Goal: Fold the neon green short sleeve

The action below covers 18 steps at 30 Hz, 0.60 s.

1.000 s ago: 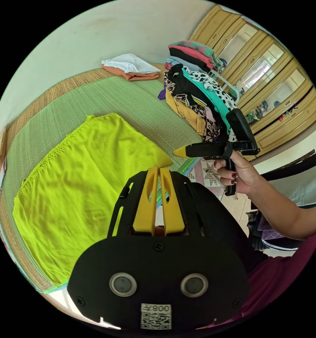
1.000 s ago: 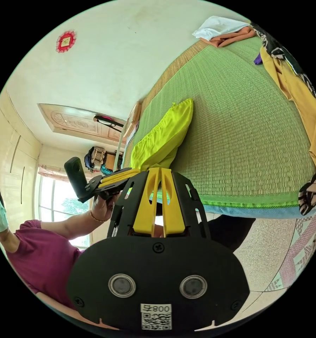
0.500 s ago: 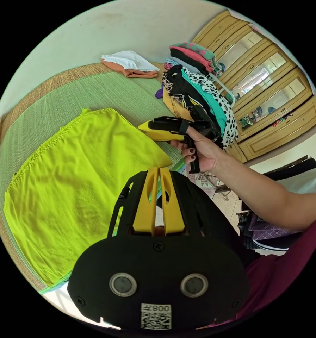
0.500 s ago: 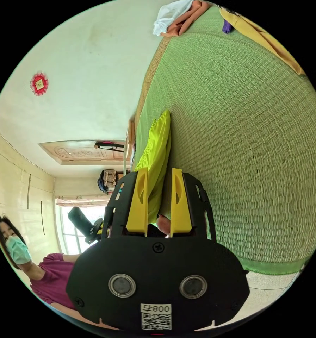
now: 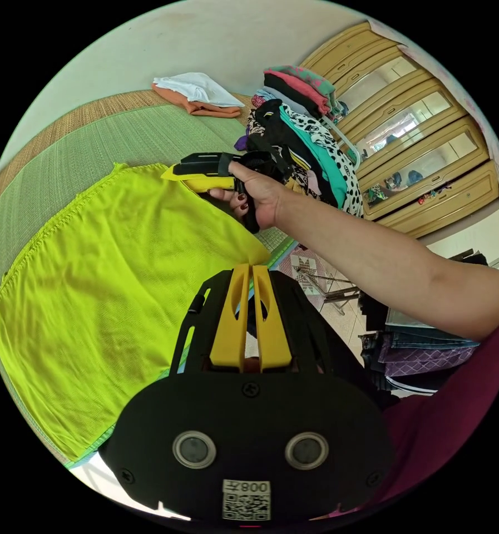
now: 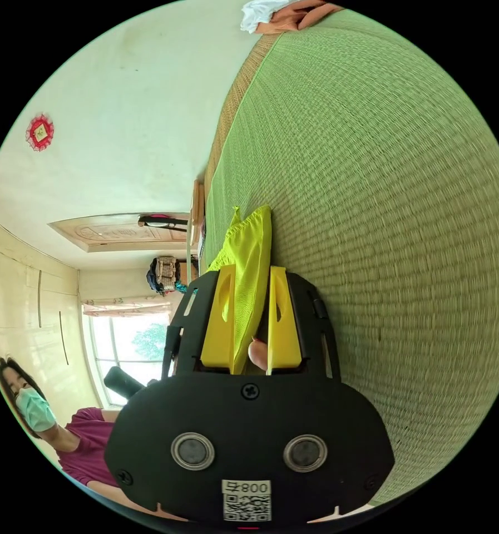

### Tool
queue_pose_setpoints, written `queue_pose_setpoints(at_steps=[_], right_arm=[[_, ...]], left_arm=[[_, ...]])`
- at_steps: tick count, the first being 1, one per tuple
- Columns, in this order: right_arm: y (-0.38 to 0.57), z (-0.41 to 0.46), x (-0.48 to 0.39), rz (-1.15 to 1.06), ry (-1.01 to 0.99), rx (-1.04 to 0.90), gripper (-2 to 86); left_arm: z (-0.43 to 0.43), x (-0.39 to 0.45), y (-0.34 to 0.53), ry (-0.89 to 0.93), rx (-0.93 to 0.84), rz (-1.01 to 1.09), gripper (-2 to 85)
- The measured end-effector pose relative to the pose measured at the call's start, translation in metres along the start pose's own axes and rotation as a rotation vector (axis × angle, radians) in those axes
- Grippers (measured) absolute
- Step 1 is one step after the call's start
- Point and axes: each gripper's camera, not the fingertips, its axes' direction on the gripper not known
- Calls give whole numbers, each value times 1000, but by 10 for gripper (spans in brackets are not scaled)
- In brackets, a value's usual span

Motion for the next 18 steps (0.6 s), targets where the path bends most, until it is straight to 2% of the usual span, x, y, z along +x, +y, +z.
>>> queue_pose_setpoints(at_steps=[18], right_arm=[[-41, 26, -10, -23, 41, -86, 17]], left_arm=[[-32, -7, -10, 70, -3, -36, 6]])
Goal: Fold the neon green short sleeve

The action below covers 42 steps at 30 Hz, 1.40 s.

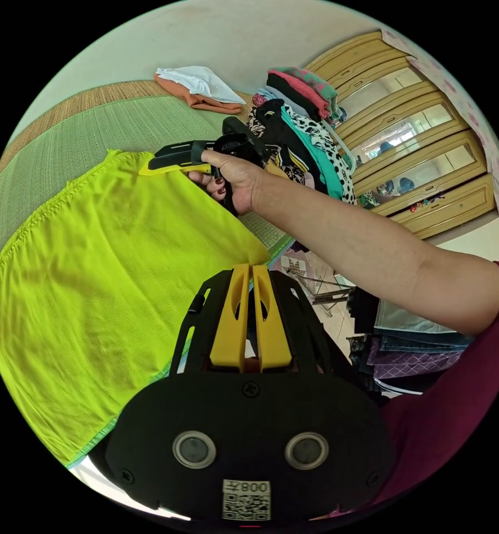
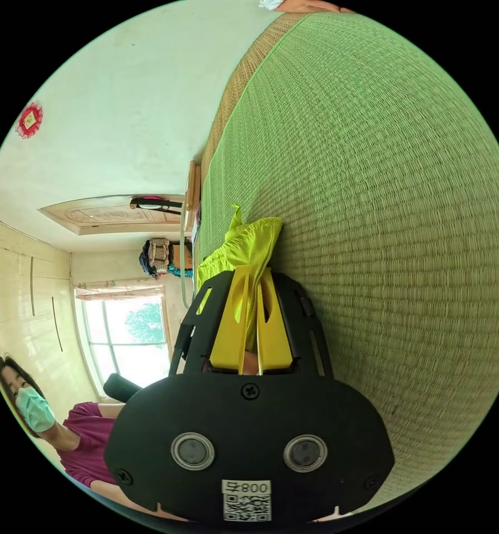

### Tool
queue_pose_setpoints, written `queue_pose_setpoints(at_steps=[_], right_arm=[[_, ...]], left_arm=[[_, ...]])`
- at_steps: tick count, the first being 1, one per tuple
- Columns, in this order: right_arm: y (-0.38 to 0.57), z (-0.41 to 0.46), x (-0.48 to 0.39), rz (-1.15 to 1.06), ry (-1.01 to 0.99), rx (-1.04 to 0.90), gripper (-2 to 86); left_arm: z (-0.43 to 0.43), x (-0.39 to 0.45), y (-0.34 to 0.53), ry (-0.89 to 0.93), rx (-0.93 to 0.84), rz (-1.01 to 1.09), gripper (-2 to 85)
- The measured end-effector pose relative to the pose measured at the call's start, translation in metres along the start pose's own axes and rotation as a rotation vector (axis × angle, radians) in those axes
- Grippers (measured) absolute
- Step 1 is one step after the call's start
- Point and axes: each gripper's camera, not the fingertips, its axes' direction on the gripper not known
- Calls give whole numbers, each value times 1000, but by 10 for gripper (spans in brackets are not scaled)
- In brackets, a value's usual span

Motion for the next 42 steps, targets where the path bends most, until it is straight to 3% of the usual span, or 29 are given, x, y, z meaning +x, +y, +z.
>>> queue_pose_setpoints(at_steps=[21, 42], right_arm=[[45, -28, 11, 54, 63, 101, 9], [80, 59, -94, -47, 24, 197, 7]], left_arm=[[-82, 49, 16, 93, 21, 32, 6], [-306, 44, 128, 185, 273, -64, 6]])
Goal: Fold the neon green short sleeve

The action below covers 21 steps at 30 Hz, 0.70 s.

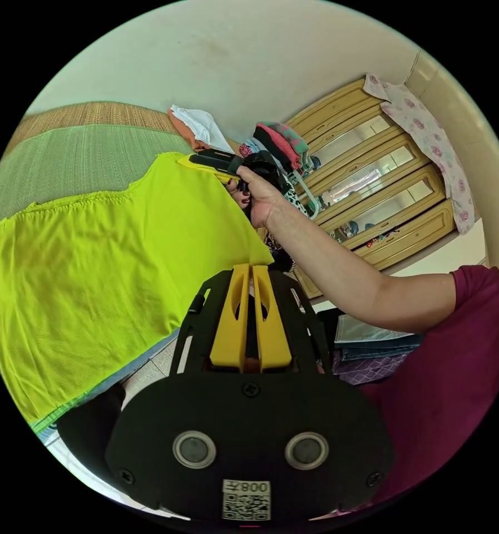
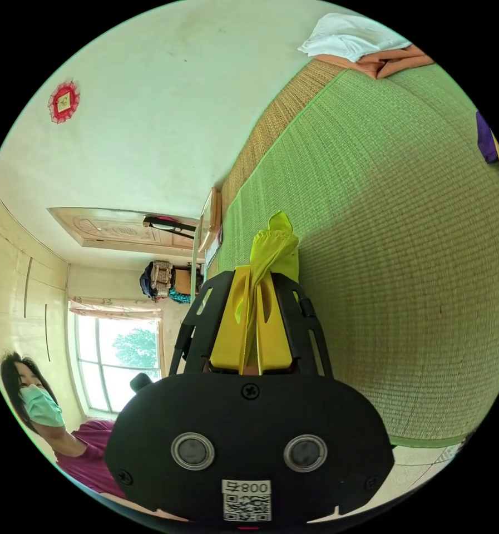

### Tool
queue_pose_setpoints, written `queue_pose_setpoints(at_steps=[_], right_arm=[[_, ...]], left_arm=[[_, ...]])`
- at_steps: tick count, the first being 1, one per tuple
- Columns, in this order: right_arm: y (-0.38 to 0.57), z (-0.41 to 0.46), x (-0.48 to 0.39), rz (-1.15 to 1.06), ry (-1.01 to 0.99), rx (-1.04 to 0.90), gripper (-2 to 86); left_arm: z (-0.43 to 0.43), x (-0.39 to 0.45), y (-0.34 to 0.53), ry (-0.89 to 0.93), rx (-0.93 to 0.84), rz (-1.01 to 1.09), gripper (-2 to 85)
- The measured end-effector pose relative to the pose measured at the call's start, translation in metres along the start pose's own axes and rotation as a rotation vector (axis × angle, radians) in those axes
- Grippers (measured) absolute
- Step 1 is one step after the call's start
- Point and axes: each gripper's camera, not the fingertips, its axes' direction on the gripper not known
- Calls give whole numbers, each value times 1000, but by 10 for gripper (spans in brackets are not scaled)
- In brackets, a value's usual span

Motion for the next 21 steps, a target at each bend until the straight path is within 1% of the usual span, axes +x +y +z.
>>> queue_pose_setpoints(at_steps=[10, 15, 21], right_arm=[[27, 94, -75, -99, 24, -4, 7], [41, 172, -107, -153, 81, -49, 8], [50, 267, -123, -176, 158, -132, 7]], left_arm=[[-155, -17, 56, -34, 172, -120, 7], [-220, -36, 89, -64, 244, -227, 6], [-286, -58, 130, -89, 319, -360, 7]])
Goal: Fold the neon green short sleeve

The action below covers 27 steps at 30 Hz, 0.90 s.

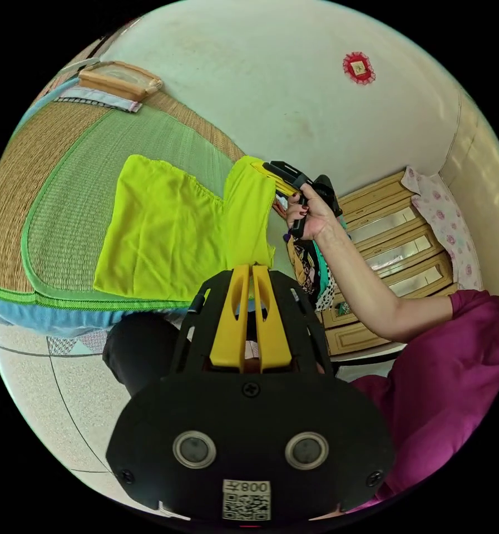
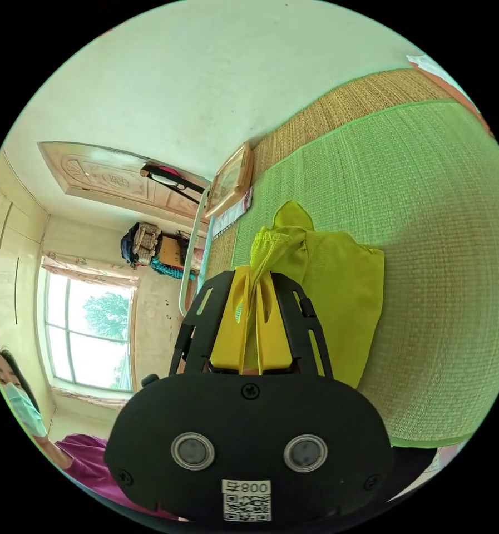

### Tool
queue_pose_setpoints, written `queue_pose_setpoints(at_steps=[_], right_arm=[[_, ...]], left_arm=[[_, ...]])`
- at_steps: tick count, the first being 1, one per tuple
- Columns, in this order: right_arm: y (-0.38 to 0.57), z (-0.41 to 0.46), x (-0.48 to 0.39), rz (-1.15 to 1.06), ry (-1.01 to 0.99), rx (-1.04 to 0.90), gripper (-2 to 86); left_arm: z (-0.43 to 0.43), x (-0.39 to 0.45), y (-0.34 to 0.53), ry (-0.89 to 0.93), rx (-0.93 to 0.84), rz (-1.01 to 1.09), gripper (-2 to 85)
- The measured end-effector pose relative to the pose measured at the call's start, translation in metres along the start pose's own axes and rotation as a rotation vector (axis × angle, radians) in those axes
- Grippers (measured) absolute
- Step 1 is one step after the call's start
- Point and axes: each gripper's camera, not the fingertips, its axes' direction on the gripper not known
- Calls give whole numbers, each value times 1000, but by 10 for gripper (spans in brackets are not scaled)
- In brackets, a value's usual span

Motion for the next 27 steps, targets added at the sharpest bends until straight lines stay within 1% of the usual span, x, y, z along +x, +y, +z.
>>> queue_pose_setpoints(at_steps=[8, 19, 27], right_arm=[[-9, 101, -21, -8, 95, -71, 7], [-27, 203, -22, 6, 184, -142, 10], [-45, 273, -16, -2, 268, -227, 17]], left_arm=[[-81, -44, 1, 13, 84, -163, 6], [-148, -74, -7, 57, 103, -275, 6], [-188, -91, -10, 87, 96, -352, 7]])
